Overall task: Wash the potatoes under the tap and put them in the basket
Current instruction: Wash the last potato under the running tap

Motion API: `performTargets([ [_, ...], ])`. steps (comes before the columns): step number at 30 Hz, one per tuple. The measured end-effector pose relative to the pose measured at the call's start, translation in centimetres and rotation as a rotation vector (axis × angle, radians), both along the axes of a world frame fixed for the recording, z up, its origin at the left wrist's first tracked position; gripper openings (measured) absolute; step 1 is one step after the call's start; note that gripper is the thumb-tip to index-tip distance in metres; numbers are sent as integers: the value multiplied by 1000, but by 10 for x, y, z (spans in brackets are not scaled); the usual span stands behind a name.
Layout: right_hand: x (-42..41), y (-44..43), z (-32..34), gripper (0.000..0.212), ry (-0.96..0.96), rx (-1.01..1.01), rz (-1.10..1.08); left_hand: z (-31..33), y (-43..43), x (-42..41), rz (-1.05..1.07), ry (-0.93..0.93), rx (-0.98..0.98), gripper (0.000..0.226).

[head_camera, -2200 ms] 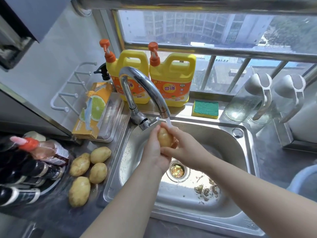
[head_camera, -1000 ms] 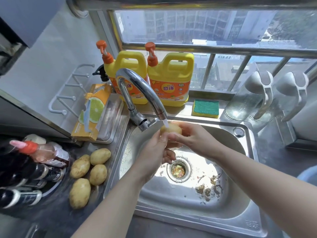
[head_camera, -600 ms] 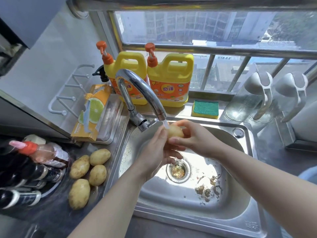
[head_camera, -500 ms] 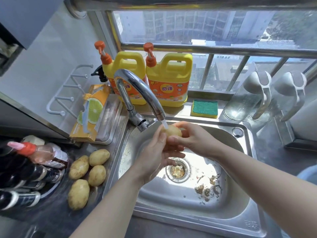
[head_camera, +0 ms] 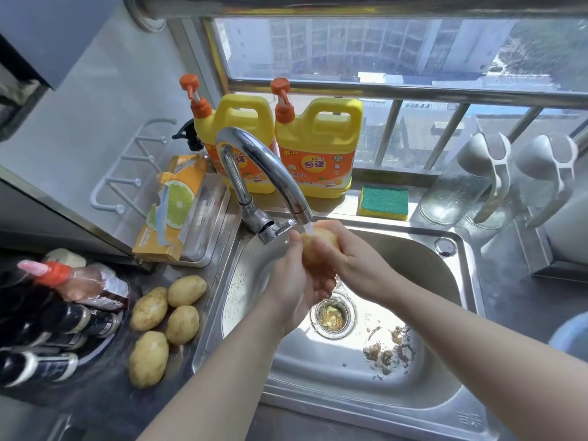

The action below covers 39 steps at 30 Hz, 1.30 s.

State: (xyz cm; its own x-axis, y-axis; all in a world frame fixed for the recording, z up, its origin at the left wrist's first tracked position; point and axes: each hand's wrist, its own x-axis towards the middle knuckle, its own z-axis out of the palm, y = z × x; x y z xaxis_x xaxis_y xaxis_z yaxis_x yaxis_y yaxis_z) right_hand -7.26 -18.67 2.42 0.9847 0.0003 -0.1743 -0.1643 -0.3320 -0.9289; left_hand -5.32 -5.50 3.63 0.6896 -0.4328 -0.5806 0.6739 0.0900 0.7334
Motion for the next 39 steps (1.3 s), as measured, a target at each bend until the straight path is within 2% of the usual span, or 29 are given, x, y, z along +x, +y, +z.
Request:
performTargets([
  [2, 0, 8, 1, 36, 43, 107, -22, -7, 2, -5, -9, -80, 51, 68],
  [6, 5, 10, -5, 59, 34, -75, -22, -21, 18, -11, -158, -338, 298, 49],
  [8, 9, 12, -6, 66, 74, -137, -29, -21, 19, -16, -174, -408, 428, 54],
  [11, 13, 19, 1, 73, 80, -209, -11, -24, 15, -18, -20, -460, 496, 73],
  [13, 12, 20, 4, 81, 70, -270, 8, -24, 11, -13, 49, -400, 423, 73],
  [14, 9, 20, 4, 78, 67, -315, 27, -23, 9, -11, 74, -347, 344, 66],
  [16, 1, 18, 3, 60, 31, -409, 80, -18, 8, -10, 103, -217, 203, 58],
  [18, -7, 16, 3, 45, -44, -472, 138, -12, 9, -8, 91, -67, 123, 65],
  [21, -11, 10, 5, 45, -120, -542, 212, -6, 10, -4, 85, 152, 46, 65],
  [23, -12, 10, 6, 42, -159, -511, 191, -3, 9, -4, 78, 167, 66, 63],
  [25, -14, 12, 6, 43, -134, -420, 105, -7, 6, -7, 74, 46, 182, 65],
  [28, -10, 17, 3, 51, -23, -284, 10, -14, 5, -15, 19, -274, 456, 68],
  [31, -4, 16, 2, 52, 47, -94, -73, -8, 8, -27, -94, -580, 549, 45],
  [32, -2, 14, 4, 55, 94, -40, -83, -6, 9, -31, -158, -647, 572, 45],
  [35, 0, 10, 10, 57, 216, 7, -74, -5, 10, -33, -213, -718, 578, 45],
  [38, 0, 17, 9, 53, 109, -208, -17, -7, 5, -24, 25, -637, 439, 17],
  [39, -3, 20, 7, 50, 57, -297, 14, -9, 4, -19, 94, -579, 415, 19],
])
